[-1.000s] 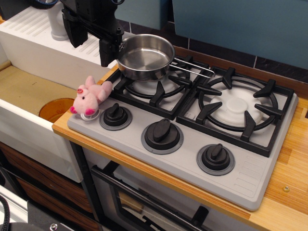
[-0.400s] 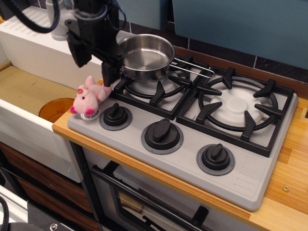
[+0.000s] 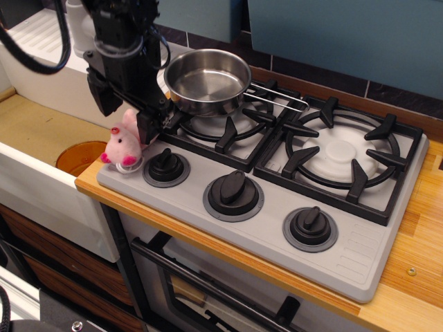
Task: Put stuffedpig in pan
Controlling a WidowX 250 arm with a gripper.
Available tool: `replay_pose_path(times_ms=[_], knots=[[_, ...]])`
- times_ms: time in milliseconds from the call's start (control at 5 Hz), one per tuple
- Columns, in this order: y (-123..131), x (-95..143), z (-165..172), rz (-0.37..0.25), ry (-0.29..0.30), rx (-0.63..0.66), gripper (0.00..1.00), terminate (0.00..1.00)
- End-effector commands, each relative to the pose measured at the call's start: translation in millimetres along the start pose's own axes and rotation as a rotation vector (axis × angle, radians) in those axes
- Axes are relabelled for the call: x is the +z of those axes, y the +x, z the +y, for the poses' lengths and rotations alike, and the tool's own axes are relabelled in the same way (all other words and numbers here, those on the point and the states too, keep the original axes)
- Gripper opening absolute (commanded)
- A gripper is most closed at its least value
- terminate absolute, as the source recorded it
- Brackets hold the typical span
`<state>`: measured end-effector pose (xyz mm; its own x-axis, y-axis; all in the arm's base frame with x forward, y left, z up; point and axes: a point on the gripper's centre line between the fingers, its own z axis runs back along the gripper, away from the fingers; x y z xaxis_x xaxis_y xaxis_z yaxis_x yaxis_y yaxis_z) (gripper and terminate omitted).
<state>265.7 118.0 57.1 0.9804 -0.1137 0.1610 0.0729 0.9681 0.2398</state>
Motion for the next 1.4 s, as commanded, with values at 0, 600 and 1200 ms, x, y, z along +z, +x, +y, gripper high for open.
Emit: replay_pose_path(times_ms=[0,600,1200], knots=[[1,-10,0,-0.056,-0.008,0.016,1.00,0.00],[2,-31,1,-0.047,-0.033,0.020,0.00,0.00],[0,-35,1,0.036,0.020,-0.003,0.00,0.00]])
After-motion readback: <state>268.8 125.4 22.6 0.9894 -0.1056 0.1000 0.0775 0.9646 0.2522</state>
